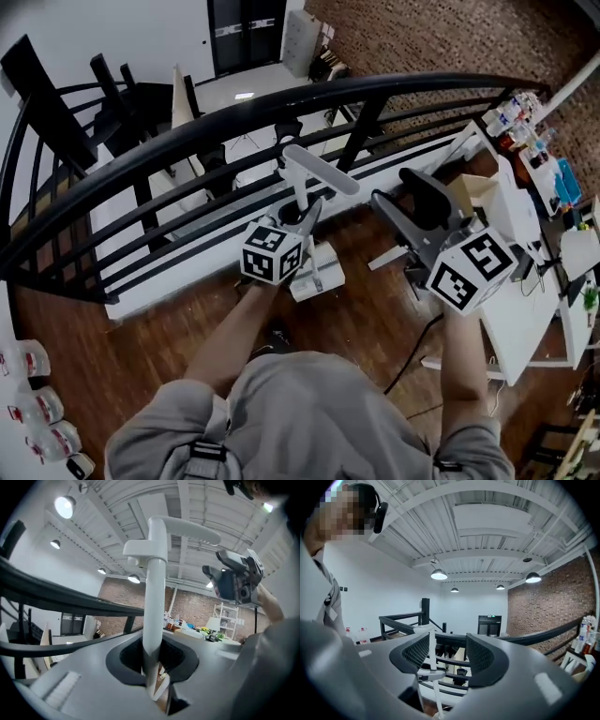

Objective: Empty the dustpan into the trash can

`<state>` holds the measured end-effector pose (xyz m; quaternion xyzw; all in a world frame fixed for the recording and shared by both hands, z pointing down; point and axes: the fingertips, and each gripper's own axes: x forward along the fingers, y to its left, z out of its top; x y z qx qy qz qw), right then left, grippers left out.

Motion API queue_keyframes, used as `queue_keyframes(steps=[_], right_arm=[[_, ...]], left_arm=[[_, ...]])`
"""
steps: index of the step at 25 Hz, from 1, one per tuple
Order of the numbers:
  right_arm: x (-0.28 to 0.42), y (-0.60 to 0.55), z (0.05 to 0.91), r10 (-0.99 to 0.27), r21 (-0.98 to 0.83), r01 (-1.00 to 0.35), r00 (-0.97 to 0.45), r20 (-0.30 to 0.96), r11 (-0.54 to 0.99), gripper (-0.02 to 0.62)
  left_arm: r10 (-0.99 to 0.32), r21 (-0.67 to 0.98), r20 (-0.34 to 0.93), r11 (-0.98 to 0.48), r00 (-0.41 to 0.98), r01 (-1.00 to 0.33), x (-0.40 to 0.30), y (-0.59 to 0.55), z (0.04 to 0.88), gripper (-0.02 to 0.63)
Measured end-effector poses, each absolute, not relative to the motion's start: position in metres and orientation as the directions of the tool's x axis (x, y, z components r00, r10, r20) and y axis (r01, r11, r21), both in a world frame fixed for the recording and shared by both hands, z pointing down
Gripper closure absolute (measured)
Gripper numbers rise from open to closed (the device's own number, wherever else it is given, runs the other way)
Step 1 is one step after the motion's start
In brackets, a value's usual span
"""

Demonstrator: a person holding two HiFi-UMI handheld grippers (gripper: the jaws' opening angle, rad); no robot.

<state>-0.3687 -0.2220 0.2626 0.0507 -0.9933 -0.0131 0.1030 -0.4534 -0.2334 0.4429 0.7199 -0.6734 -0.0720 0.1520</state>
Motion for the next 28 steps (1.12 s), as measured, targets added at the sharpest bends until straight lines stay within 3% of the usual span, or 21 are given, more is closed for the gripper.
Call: queue_keyframes(steps=[1, 2, 4, 8, 17, 20, 28], right_arm=[[-0.359, -0.22, 0.261, -0.114, 0.057, -0.104, -0.972, 0.205, 0.993, 0.36], [-0.345, -0.22, 0.26, -0.135, 0.082, -0.121, -0.969, 0.205, 0.989, 0.428], [-0.31, -0.225, 0.256, -0.179, 0.108, -0.161, -0.965, 0.193, 0.981, 0.446], [-0.222, -0.231, 0.241, -0.233, 0.053, -0.228, -0.964, 0.129, 0.972, 0.397], [-0.103, -0.207, 0.194, -0.288, 0.113, -0.281, -0.957, 0.043, 0.953, 0.397], [-0.082, -0.207, 0.209, -0.319, 0.172, -0.297, -0.941, 0.116, 0.939, 0.393], [-0.025, -0.23, 0.295, -0.376, 0.173, -0.334, -0.796, 0.475, 0.927, 0.388]], left_arm=[[-0.989, 0.287, 0.106, -0.066, 0.1, -0.956, -0.436, -0.238, 0.44, 0.58], [-0.987, 0.262, 0.109, -0.083, 0.115, -0.962, -0.42, -0.244, 0.437, 0.583], [-0.984, 0.227, 0.112, -0.114, 0.142, -0.967, -0.388, -0.254, 0.43, 0.583], [-0.973, 0.175, 0.132, -0.166, 0.19, -0.97, -0.322, -0.265, 0.424, 0.558], [-0.927, 0.041, 0.167, -0.334, 0.336, -0.942, -0.161, -0.268, 0.42, 0.56], [-0.907, 0.007, 0.185, -0.384, 0.379, -0.923, -0.11, -0.268, 0.427, 0.56], [-0.859, -0.065, 0.219, -0.486, 0.463, -0.872, -0.011, -0.27, 0.457, 0.56]])
